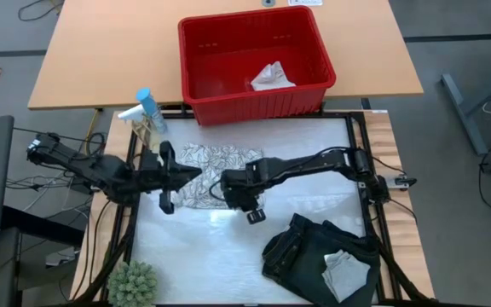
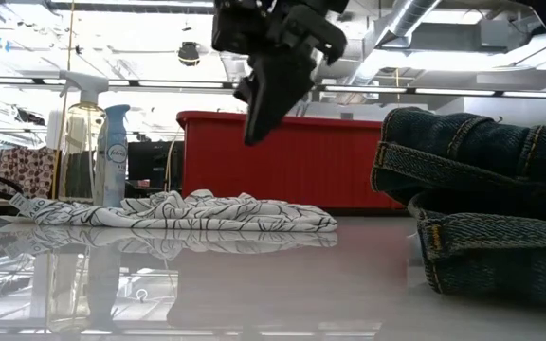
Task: Fold Laundry from Bin
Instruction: Fold the white from the red laundry bin
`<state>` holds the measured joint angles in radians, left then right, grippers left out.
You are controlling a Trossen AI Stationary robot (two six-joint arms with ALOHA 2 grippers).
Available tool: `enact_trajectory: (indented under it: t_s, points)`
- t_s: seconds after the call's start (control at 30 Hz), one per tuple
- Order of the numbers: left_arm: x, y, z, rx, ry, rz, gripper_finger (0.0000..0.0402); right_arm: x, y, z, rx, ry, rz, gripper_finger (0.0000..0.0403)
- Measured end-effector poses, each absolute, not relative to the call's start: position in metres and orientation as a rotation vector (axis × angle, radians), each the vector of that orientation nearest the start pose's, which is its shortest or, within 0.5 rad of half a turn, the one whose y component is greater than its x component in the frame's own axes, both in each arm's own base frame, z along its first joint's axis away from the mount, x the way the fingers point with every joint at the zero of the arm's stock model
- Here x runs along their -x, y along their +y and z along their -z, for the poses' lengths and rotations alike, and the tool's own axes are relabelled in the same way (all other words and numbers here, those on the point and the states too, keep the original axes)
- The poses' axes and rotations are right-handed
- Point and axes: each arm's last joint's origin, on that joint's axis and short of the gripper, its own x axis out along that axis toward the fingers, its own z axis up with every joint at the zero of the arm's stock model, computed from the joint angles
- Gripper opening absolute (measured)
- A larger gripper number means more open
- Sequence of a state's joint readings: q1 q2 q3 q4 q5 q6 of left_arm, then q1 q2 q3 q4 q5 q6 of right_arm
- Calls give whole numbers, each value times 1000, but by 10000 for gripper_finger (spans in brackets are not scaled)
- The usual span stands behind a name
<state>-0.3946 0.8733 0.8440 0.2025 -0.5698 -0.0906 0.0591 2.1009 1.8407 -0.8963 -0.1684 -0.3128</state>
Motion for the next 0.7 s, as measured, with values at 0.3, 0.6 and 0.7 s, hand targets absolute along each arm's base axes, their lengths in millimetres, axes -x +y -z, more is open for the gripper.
enact_trajectory:
  t_s: [0.3,0.6,0.7]
  points:
    - [-177,-56,-379,198,-202,-209,6,-445,6,-238,206,1098,-397,116]
    - [-177,-56,-379,229,-204,-202,6,-448,0,-239,217,1057,-400,116]
    - [-178,-56,-379,228,-204,-202,6,-448,-1,-239,218,1058,-400,116]
